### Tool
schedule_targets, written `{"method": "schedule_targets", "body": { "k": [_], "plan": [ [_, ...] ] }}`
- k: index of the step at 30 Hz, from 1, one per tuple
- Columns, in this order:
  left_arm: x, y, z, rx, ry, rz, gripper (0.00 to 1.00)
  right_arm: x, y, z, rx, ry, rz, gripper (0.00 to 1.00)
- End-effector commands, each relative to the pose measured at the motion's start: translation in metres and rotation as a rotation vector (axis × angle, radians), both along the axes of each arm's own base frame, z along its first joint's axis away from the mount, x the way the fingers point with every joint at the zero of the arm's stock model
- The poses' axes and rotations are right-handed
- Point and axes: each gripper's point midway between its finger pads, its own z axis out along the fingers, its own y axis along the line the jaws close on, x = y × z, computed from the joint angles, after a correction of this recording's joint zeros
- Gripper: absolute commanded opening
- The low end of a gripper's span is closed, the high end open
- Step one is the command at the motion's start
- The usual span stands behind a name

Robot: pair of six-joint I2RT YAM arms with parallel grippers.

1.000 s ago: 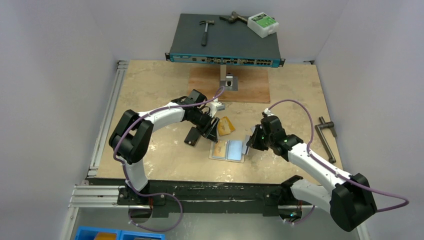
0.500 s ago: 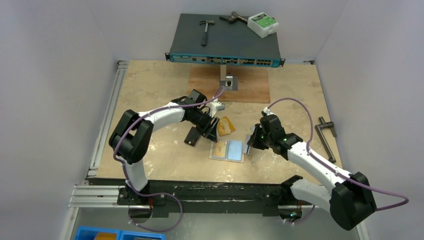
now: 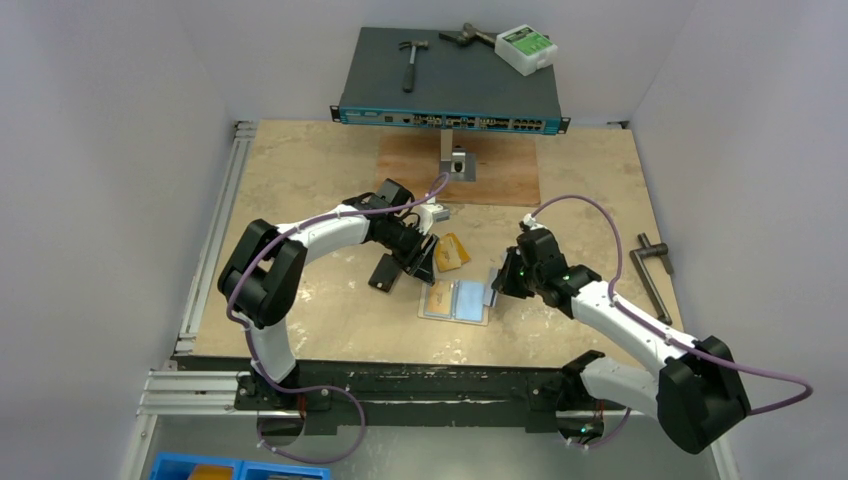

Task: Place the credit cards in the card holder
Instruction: Insert the credit card into the card holder.

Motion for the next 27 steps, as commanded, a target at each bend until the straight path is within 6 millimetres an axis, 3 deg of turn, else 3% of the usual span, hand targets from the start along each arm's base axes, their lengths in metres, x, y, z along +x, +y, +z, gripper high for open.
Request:
{"method": "schedule_targets", "body": {
  "k": [1, 15, 27],
  "plan": [
    [0.002, -0.001, 0.007, -0.017, -0.034, -0.013, 0.46, 0.004, 0.003, 0.002, -0.015, -0.026, 0.028, 0.00],
    [0.009, 0.007, 0.003, 0.033, -0.086, -0.012, 0.46, 0.000, 0.005, -0.004, -0.037, -0.016, 0.055, 0.00],
    [0.011, 0.016, -0.013, 0.112, -0.076, -0.006, 0.45, 0.001, -0.003, -0.006, -0.081, -0.019, 0.021, 0.00]
  ]
}}
